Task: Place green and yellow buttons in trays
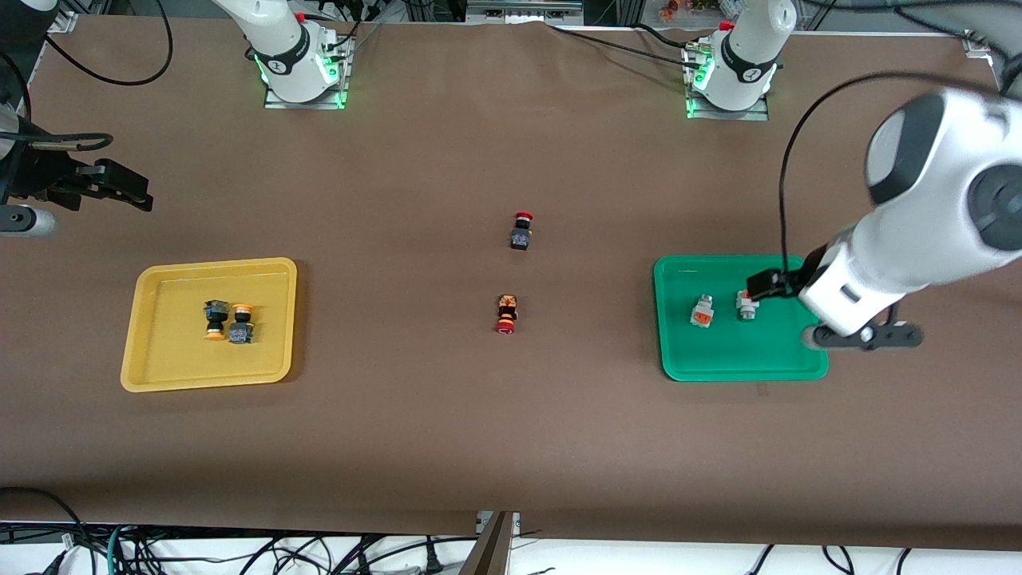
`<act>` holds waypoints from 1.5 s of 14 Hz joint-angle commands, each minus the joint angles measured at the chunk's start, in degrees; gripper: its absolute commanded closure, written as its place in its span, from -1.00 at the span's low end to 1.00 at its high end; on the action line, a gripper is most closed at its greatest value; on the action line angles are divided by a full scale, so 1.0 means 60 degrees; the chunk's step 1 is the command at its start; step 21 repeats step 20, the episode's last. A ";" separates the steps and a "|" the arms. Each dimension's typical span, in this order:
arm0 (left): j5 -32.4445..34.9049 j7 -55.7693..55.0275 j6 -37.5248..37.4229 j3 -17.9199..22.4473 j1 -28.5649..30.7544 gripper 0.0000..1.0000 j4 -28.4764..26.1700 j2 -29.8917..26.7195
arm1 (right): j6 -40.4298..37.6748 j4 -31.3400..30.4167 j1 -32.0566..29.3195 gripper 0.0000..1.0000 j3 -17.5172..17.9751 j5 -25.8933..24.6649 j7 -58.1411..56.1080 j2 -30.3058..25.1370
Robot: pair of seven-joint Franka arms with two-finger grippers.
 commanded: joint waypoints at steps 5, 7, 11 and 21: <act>-0.0175 0.0907 -0.0544 0.0649 -0.0178 -1.00 -0.1115 -0.1742 | -0.0008 0.0078 -0.0045 -1.00 0.0042 -0.0140 -0.0075 0.0017; -0.0582 0.1988 0.0726 0.1396 -0.0193 -1.00 -0.3175 -0.3000 | 0.0007 0.0093 -0.0045 -1.00 0.0042 -0.0140 -0.0075 0.0017; -0.0761 0.1819 0.0543 0.1459 -0.0076 -1.00 -0.3009 -0.3064 | -0.0008 0.0136 -0.0045 -1.00 0.0042 -0.0140 -0.0090 0.0075; -0.1186 0.1099 0.0016 0.1546 0.0261 -1.00 -0.2877 -0.3035 | -0.0008 0.0151 -0.0045 -1.00 0.0042 -0.0140 -0.0075 0.0075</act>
